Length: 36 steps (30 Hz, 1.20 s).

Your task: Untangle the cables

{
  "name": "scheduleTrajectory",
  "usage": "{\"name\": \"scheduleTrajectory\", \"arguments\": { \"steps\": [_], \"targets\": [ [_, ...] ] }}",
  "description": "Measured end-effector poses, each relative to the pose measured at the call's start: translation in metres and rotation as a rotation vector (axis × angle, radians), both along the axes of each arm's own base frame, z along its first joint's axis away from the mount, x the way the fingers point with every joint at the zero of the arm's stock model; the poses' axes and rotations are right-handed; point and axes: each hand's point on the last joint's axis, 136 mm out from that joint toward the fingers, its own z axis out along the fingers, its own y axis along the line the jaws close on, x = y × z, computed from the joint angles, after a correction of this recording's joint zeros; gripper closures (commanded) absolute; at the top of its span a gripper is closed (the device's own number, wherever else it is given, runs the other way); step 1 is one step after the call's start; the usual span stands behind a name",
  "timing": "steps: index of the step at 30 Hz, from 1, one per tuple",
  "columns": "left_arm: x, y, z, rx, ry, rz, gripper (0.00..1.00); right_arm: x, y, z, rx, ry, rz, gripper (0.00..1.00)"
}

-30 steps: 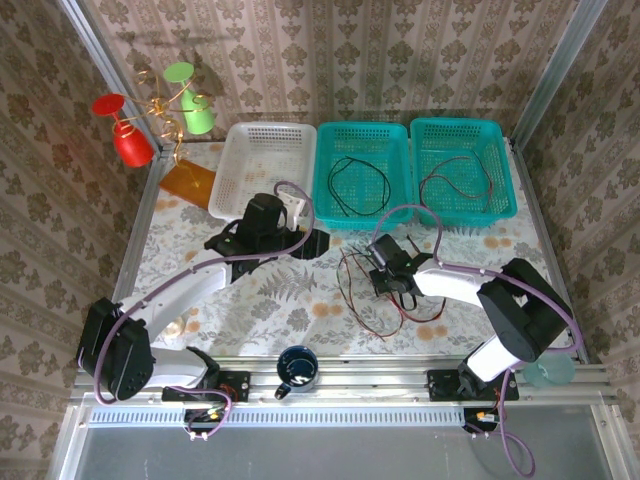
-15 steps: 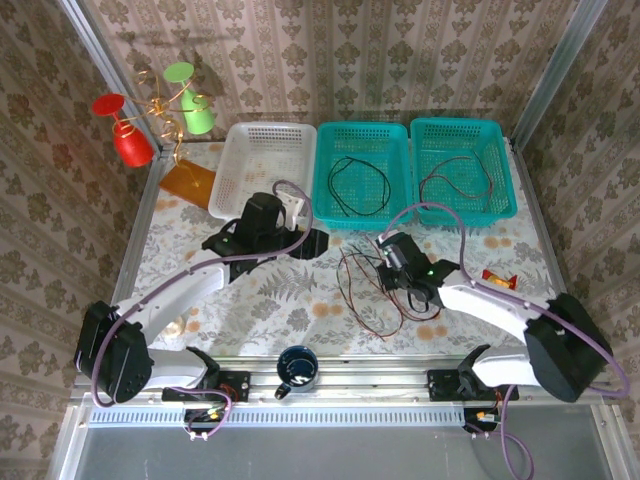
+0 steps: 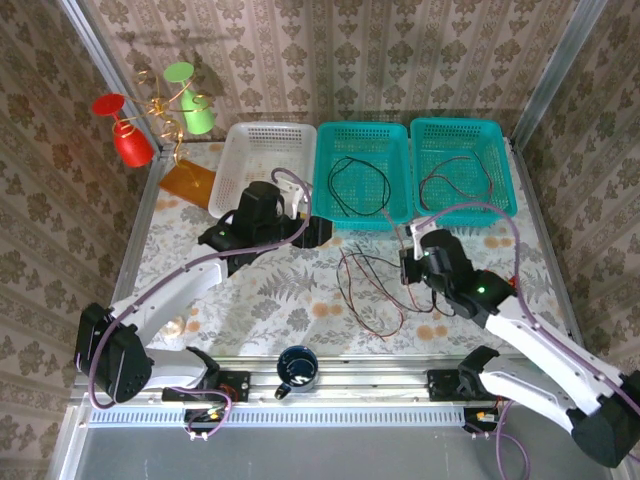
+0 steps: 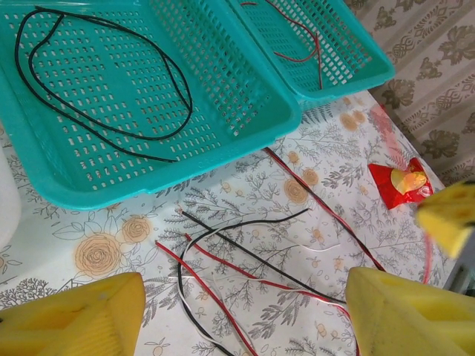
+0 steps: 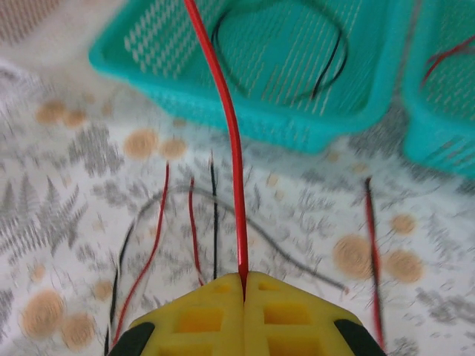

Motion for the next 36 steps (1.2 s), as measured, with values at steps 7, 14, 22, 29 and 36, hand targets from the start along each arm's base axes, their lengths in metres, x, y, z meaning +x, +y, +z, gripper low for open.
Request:
{"name": "scheduleTrajectory", "arguments": {
  "steps": [7, 14, 22, 29, 36],
  "targets": [
    [-0.01, -0.015, -0.008, 0.006, 0.017, -0.05, 0.26, 0.0, -0.018, 0.088, 0.046, -0.19, -0.03, 1.0],
    [-0.023, -0.033, -0.002, -0.001, -0.052, -0.153, 0.23, 0.004, -0.023, 0.129, 0.041, -0.267, -0.031, 1.0],
    [-0.035, -0.047, 0.024, -0.033, -0.204, -0.308, 0.21, 0.011, -0.022, 0.168, 0.037, -0.335, -0.02, 1.0],
    [-0.064, -0.075, 0.04, -0.062, -0.421, -0.581, 0.19, 0.014, -0.023, 0.191, 0.046, -0.374, -0.012, 1.0],
    [-0.075, -0.105, -0.006, -0.046, -0.453, -0.783, 0.18, 0.019, -0.02, 0.205, 0.057, -0.389, 0.005, 1.0]
  ]
}}
